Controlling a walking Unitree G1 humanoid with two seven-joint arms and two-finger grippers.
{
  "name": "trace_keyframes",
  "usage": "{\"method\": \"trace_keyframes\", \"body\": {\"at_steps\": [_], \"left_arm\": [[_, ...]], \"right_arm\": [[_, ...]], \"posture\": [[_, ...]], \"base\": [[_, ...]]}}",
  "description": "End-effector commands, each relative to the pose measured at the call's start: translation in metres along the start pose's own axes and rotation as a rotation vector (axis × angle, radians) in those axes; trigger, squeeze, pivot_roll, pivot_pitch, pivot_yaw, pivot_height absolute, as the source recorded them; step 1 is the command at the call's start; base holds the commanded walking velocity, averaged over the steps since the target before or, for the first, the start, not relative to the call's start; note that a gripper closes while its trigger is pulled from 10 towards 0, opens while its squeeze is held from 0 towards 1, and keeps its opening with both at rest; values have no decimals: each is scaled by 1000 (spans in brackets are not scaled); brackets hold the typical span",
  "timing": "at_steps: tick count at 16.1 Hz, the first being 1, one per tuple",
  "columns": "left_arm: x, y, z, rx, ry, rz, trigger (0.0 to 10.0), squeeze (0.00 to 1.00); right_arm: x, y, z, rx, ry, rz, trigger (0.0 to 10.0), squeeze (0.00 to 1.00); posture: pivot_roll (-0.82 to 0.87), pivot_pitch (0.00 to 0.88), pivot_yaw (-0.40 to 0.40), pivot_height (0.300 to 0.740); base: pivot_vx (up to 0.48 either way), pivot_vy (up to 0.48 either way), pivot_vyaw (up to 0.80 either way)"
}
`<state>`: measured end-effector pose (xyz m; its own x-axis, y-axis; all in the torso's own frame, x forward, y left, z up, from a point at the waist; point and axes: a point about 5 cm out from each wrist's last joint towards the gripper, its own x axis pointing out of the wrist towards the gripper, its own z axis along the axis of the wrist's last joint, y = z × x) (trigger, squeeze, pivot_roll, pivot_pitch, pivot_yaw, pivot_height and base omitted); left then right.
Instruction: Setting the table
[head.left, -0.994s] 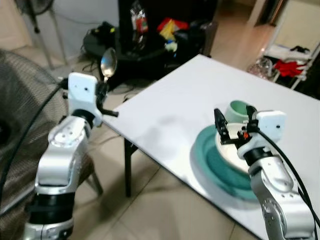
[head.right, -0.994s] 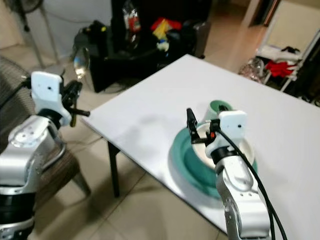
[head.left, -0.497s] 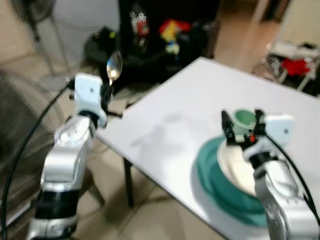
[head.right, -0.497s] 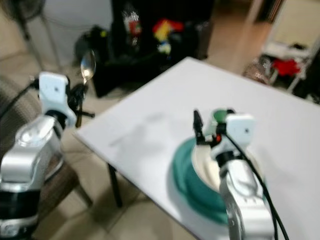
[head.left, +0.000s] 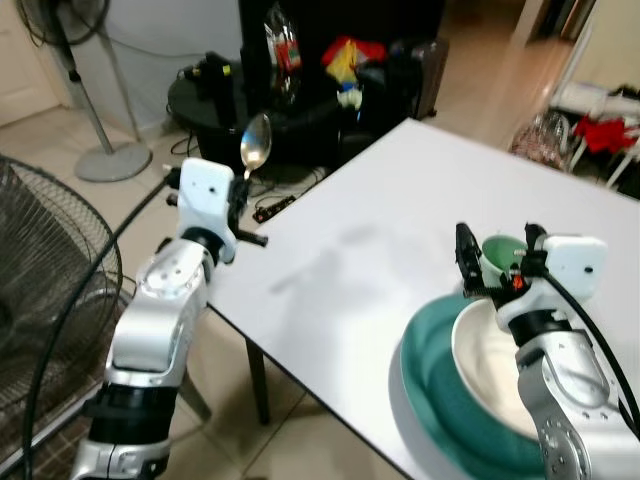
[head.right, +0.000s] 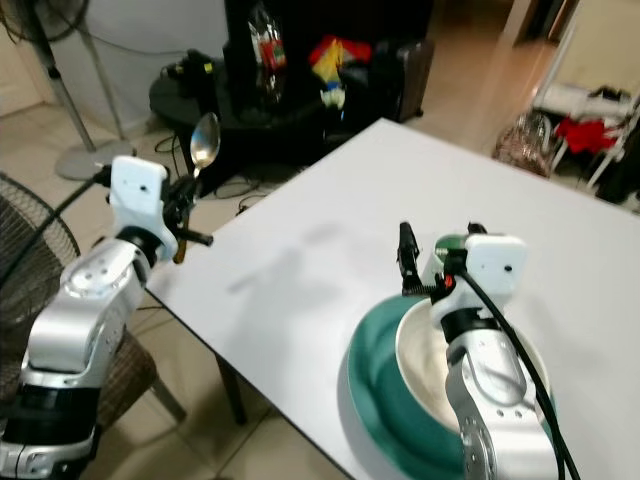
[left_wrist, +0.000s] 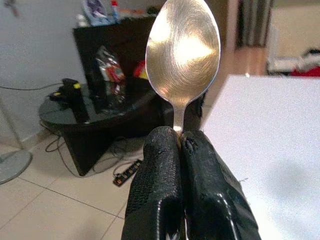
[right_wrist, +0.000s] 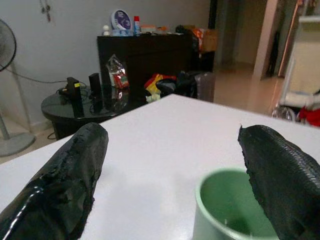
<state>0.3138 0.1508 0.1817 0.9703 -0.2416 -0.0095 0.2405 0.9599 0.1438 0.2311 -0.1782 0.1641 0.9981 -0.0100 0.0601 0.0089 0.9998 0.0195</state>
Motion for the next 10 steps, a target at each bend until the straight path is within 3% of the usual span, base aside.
{"method": "trace_keyframes", "body": {"at_steps": [1, 5, 7, 8, 10], "left_arm": [[2, 0, 7, 24, -27, -10, 10000, 0], [5, 0, 7, 34, -23, -22, 10000, 0], [8, -3, 8, 38, -27, -36, 10000, 0], [9, -4, 8, 61, -29, -38, 10000, 0], [10, -4, 8, 82, -30, -34, 10000, 0]], "right_arm": [[-3, -1, -4, 5, 28, -14, 10000, 0], [-7, -3, -3, 9, 29, -42, 10000, 0], [-8, -4, -2, 9, 25, -52, 10000, 0], [-9, -4, -2, 9, 22, -59, 10000, 0], [-10, -5, -1, 9, 20, -71, 10000, 0]], "posture": [[-12, 0, 16, 740], [-29, 0, 38, 740], [-37, 0, 47, 740], [-41, 0, 51, 740], [-46, 0, 56, 740]], "base": [[0, 480, 0], [0, 480, 0], [0, 478, -800], [0, 0, -800], [0, -480, -400]]}}
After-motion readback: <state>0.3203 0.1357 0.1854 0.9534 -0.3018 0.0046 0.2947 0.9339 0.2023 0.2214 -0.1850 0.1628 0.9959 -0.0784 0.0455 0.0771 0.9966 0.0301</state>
